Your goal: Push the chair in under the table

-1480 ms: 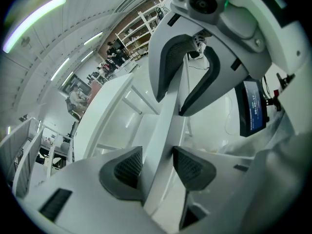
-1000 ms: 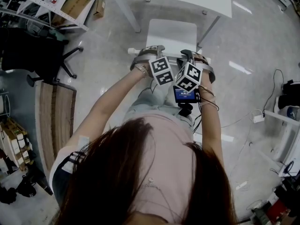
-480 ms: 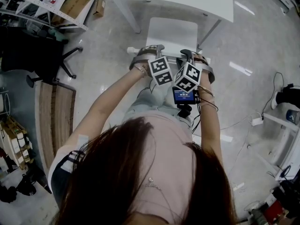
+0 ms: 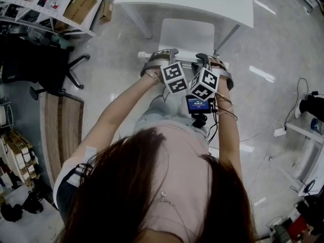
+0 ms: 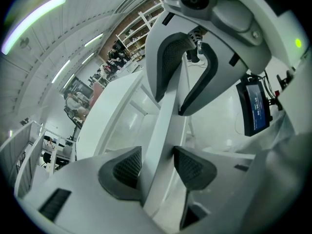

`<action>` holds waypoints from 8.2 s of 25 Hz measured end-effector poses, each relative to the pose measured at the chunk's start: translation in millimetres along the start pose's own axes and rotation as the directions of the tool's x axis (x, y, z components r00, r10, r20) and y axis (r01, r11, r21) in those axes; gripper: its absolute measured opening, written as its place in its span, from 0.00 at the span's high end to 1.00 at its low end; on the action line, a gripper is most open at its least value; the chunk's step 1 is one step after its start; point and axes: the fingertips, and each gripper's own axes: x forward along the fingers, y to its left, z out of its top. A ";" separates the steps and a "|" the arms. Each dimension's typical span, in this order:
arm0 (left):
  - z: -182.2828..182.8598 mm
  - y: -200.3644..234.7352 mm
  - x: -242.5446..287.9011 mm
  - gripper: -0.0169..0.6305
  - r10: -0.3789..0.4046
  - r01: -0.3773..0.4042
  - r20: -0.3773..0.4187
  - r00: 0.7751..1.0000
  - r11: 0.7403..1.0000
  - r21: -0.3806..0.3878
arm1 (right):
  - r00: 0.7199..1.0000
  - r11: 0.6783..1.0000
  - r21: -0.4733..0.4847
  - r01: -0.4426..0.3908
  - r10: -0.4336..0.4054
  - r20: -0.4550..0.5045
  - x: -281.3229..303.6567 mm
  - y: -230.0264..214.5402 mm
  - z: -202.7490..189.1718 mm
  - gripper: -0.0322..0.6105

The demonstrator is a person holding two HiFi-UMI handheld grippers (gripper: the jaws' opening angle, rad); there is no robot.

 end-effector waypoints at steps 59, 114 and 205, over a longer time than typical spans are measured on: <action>6.9 149.1 86.2 0.64 -0.020 0.018 0.028 0.999 0.999 0.048 | 0.999 0.999 0.042 0.019 -0.018 -0.039 93.1 -135.2 28.6 0.70; 46.9 245.2 150.1 0.63 0.005 -0.010 0.063 0.998 0.997 0.079 | 0.997 0.998 0.066 0.015 -0.010 -0.070 149.8 -245.3 15.2 0.69; 28.3 293.1 -87.7 0.96 0.286 0.383 0.568 0.771 0.505 -0.774 | 0.878 0.762 0.582 0.284 -0.450 0.161 -10.0 -264.9 41.7 0.82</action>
